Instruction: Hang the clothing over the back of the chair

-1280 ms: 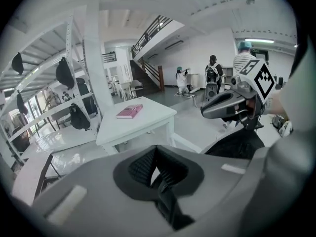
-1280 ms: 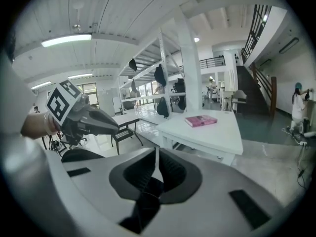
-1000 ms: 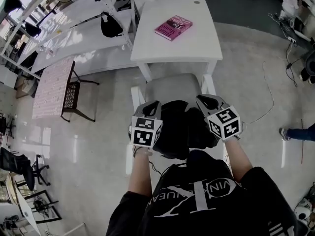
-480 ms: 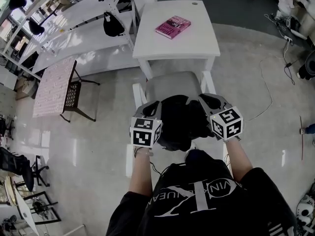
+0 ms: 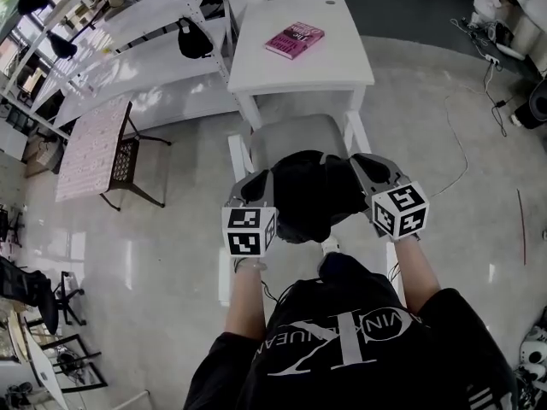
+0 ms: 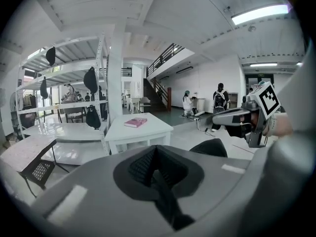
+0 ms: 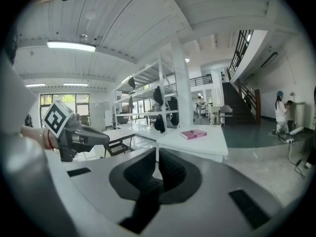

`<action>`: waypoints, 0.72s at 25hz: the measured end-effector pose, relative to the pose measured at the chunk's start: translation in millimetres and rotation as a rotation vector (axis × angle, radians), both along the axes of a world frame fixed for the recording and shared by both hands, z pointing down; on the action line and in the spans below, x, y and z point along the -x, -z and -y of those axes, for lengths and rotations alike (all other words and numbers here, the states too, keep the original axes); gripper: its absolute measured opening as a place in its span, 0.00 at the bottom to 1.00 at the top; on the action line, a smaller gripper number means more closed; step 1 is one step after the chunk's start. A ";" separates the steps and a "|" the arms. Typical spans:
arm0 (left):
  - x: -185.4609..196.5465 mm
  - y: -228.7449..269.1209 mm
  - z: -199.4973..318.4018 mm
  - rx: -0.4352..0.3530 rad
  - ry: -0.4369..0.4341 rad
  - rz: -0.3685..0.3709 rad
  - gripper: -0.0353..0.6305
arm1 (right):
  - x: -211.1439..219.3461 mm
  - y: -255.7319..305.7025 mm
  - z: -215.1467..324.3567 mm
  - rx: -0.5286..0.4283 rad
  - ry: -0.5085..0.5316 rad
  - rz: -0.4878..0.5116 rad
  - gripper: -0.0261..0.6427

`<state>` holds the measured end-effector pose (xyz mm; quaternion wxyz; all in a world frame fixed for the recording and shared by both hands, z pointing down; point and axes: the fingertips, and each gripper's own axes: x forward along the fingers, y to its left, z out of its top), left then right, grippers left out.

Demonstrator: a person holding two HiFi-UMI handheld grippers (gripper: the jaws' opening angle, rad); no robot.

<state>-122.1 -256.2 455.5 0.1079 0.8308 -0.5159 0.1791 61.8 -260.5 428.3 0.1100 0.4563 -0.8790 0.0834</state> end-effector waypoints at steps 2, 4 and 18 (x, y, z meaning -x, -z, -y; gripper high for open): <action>-0.5 -1.7 -10.6 0.006 -0.002 -0.012 0.07 | -1.9 1.2 -10.5 -0.006 -0.012 0.003 0.08; 0.5 -1.8 -20.0 0.001 0.000 -0.021 0.07 | -1.9 2.8 -20.8 -0.013 -0.021 0.006 0.08; 12.2 17.2 -75.2 -0.149 0.080 -0.090 0.07 | -9.4 9.8 -88.2 -0.070 -0.067 0.019 0.08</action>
